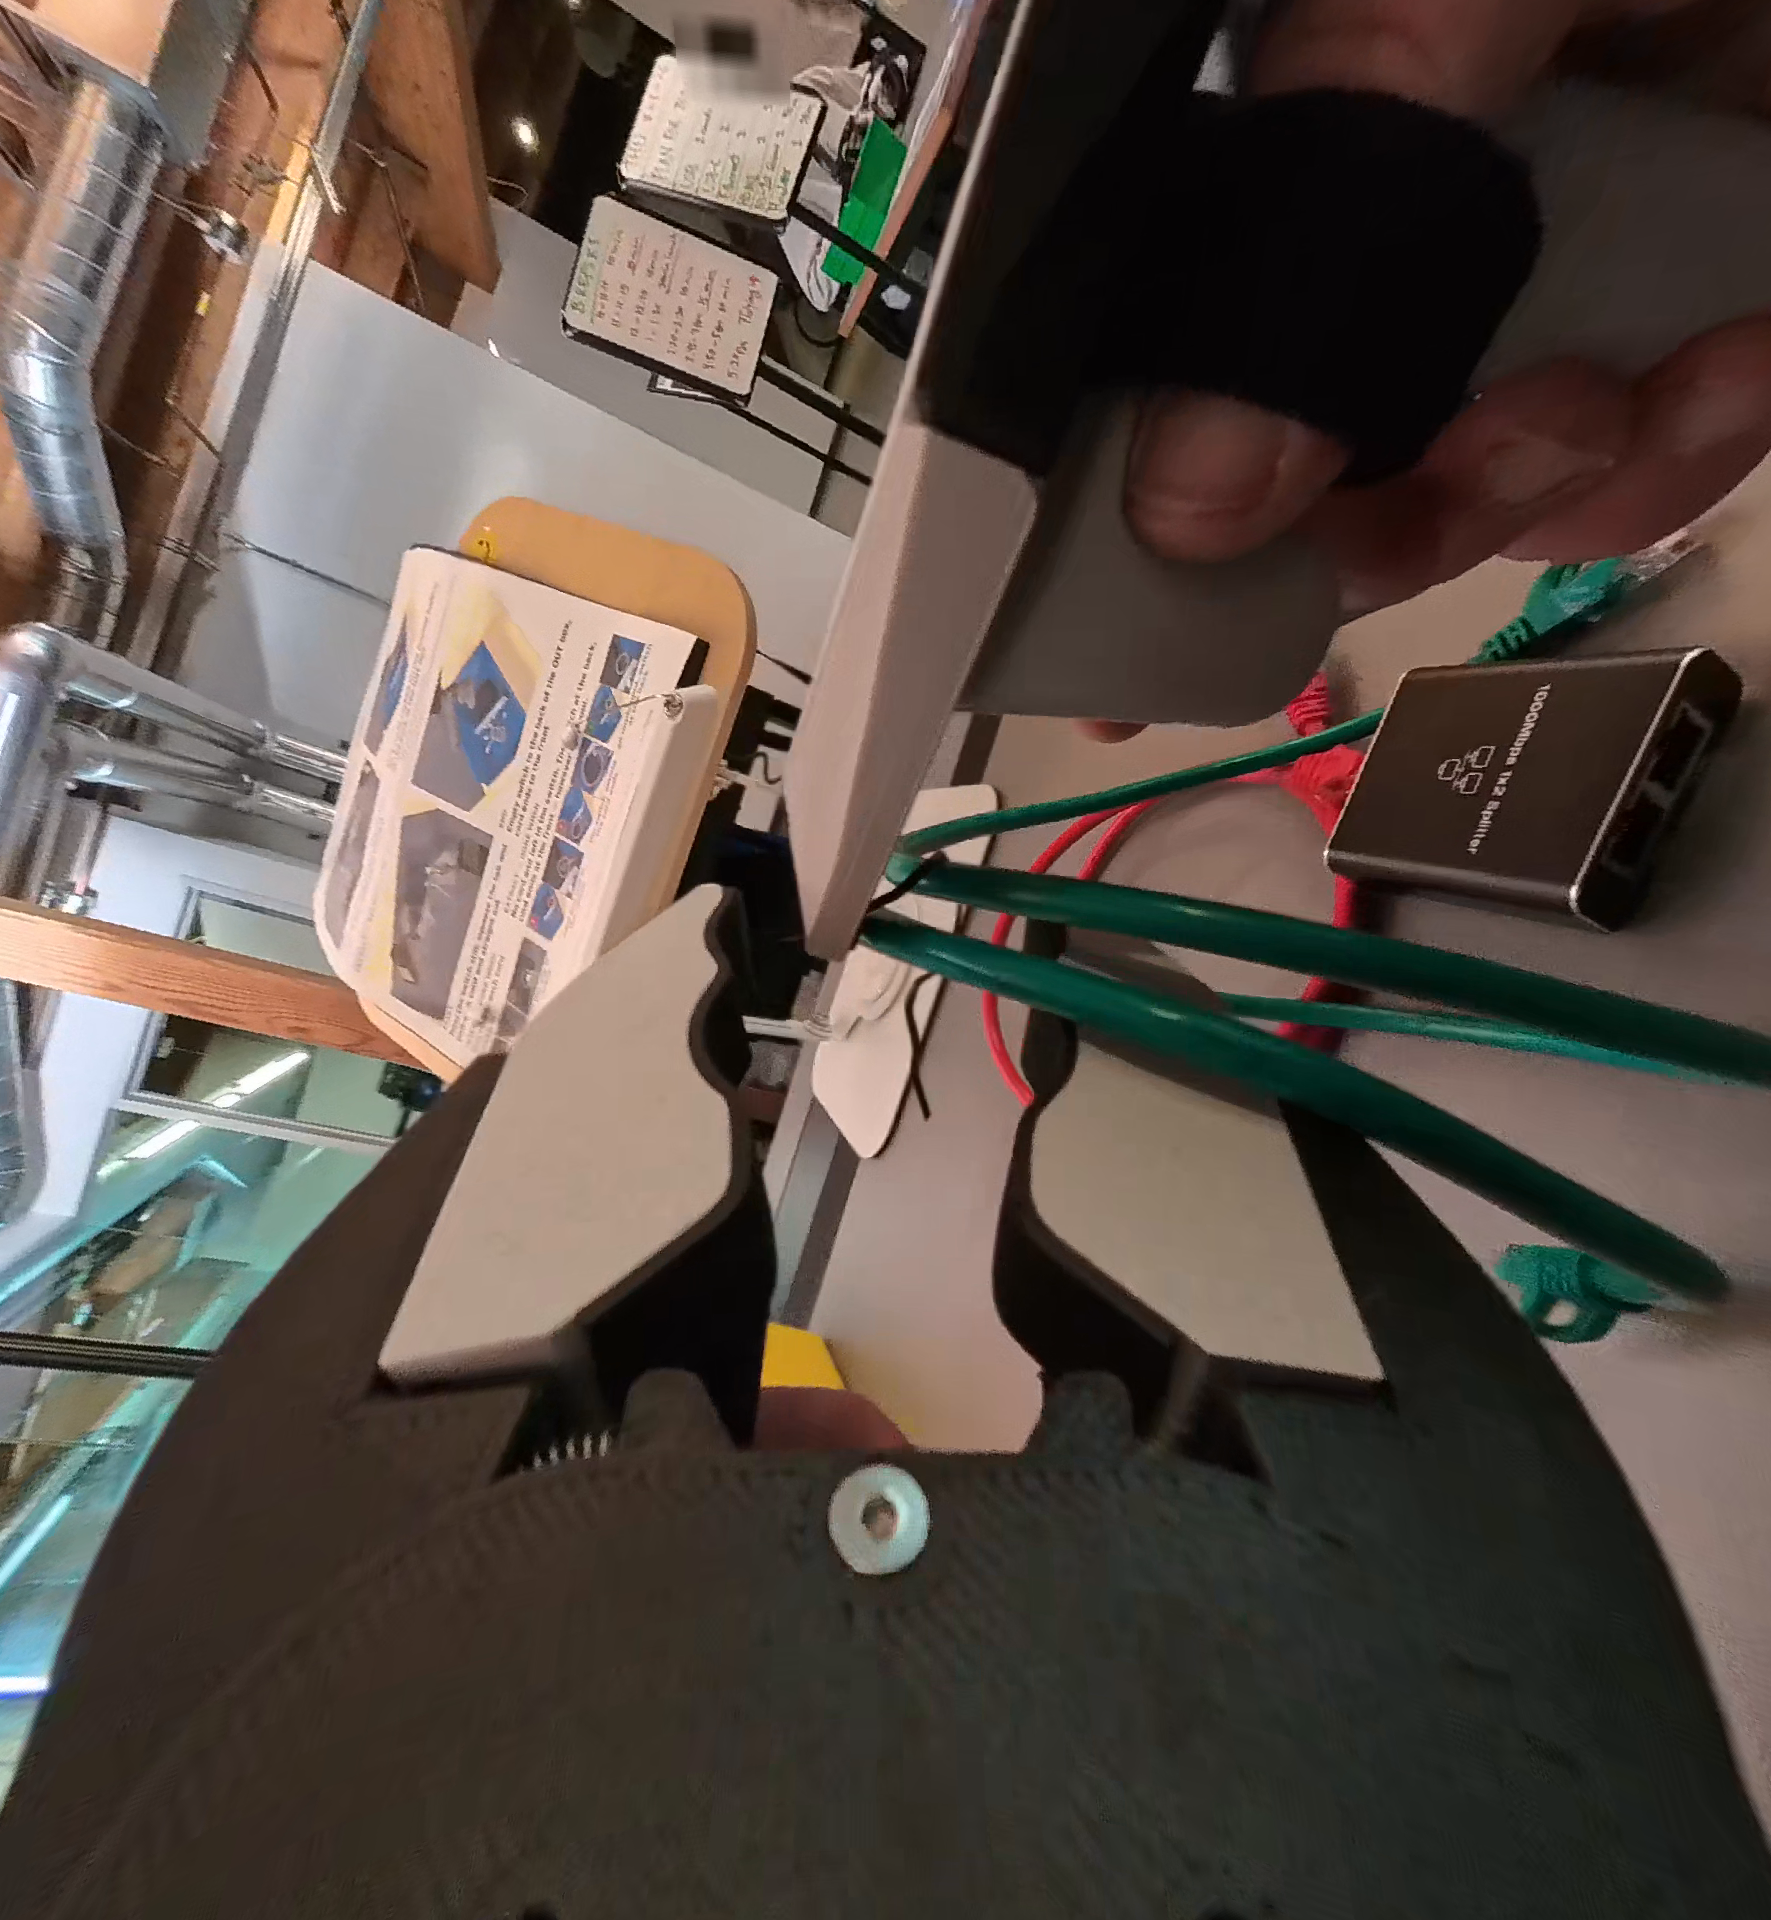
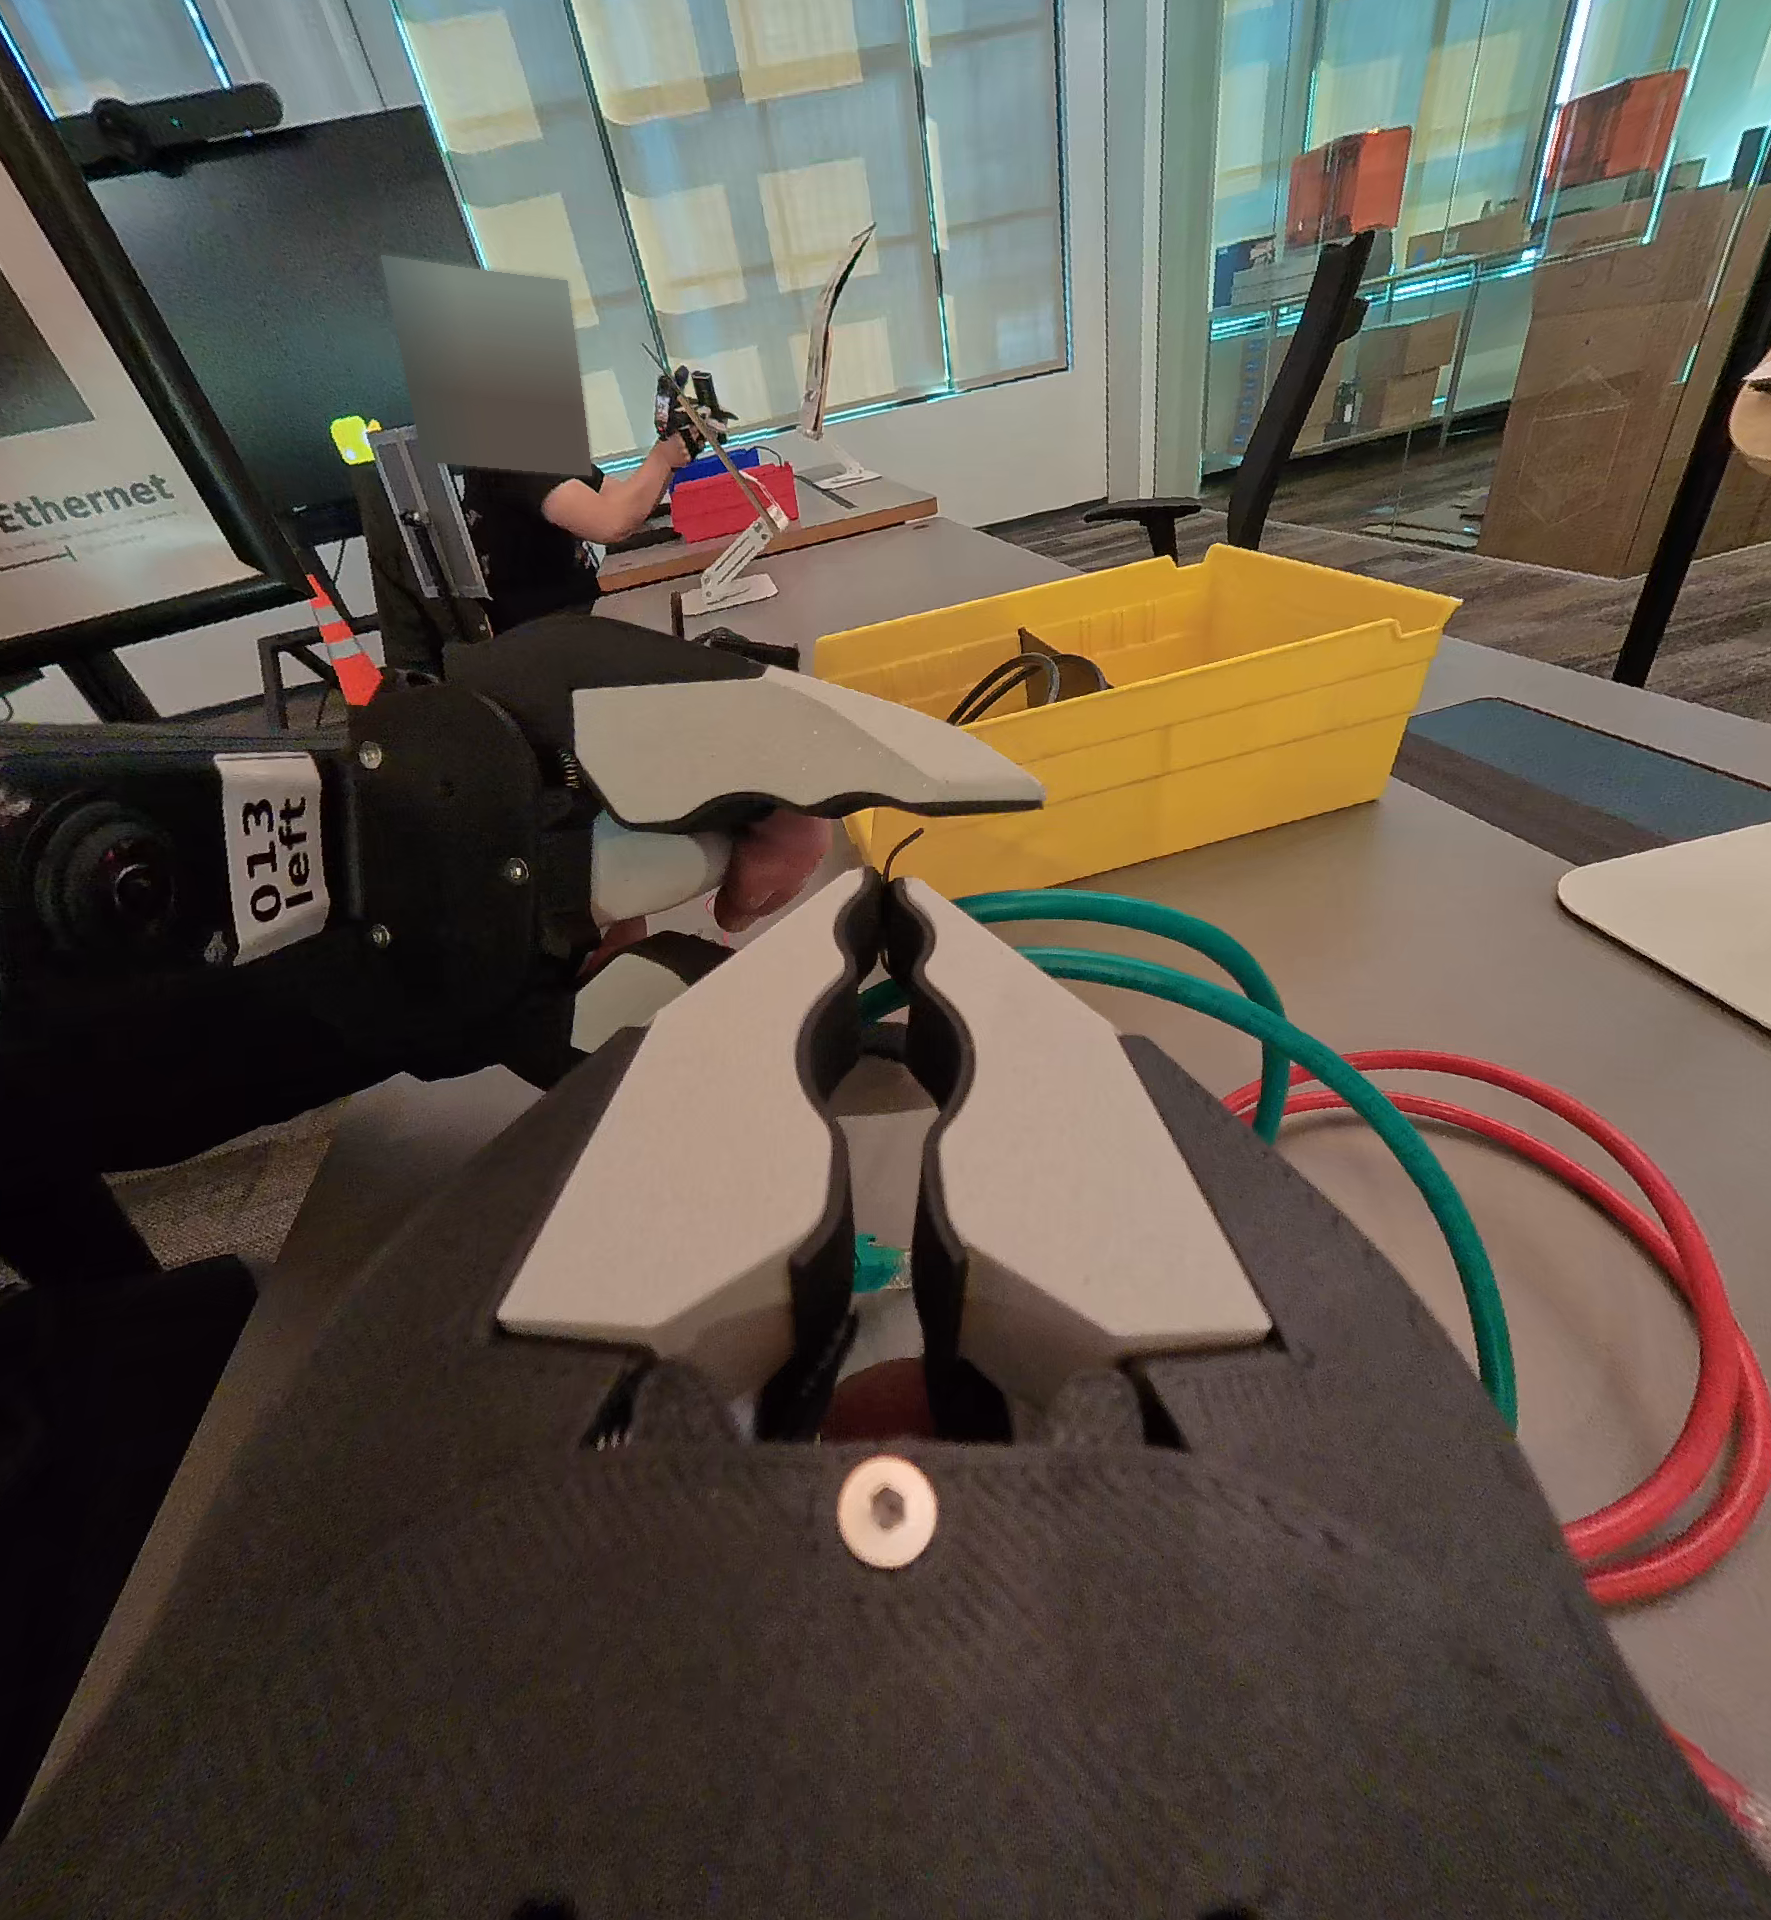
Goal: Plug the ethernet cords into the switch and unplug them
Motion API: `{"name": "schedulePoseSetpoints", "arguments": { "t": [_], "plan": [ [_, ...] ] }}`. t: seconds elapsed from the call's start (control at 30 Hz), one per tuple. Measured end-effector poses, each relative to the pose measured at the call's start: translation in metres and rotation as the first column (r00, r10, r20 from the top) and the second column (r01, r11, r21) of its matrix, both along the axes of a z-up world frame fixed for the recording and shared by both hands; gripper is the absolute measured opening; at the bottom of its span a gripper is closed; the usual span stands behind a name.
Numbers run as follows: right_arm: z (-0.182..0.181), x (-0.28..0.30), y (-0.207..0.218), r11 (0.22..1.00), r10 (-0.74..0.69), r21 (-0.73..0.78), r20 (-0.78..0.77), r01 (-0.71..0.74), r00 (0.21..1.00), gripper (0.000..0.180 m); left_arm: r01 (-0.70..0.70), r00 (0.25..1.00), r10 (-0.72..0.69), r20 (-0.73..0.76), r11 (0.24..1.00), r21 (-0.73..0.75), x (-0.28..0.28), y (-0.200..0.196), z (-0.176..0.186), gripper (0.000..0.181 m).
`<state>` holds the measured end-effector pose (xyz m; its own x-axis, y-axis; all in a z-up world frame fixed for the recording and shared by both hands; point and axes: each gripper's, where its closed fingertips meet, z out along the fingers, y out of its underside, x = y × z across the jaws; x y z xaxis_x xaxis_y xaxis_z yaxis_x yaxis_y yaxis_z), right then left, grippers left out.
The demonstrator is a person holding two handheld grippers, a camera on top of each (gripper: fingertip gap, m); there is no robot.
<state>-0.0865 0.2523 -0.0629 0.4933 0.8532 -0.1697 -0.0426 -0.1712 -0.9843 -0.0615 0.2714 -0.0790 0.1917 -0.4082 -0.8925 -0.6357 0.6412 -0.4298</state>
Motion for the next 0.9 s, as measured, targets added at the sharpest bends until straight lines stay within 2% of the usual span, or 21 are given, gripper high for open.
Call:
{"name": "schedulePoseSetpoints", "arguments": {
  "t": [0.03,0.43,0.63,0.9],
  "plan": [
    [0.000,0.000,0.000,1.000,0.000,-0.001,0.000,0.000,1.000,0.000,-0.001,1.000,0.001,-0.004,1.000,0.019,0.000,0.000,0.001,0.048],
    [-0.001,-0.002,0.000,1.000,0.005,-0.018,-0.007,-0.005,1.000,0.000,-0.067,0.997,0.074,-0.030,0.979,0.192,-0.004,0.003,0.006,0.028],
    [-0.003,-0.003,0.000,1.000,0.000,-0.027,0.010,0.000,1.000,0.000,-0.091,0.994,0.103,-0.047,0.974,0.208,-0.006,0.007,0.004,0.014],
    [-0.005,-0.002,0.003,0.999,-0.026,-0.031,0.039,0.027,0.999,0.000,-0.120,0.990,0.131,-0.054,0.978,0.173,-0.007,0.010,0.000,0.012]
  ]
}}
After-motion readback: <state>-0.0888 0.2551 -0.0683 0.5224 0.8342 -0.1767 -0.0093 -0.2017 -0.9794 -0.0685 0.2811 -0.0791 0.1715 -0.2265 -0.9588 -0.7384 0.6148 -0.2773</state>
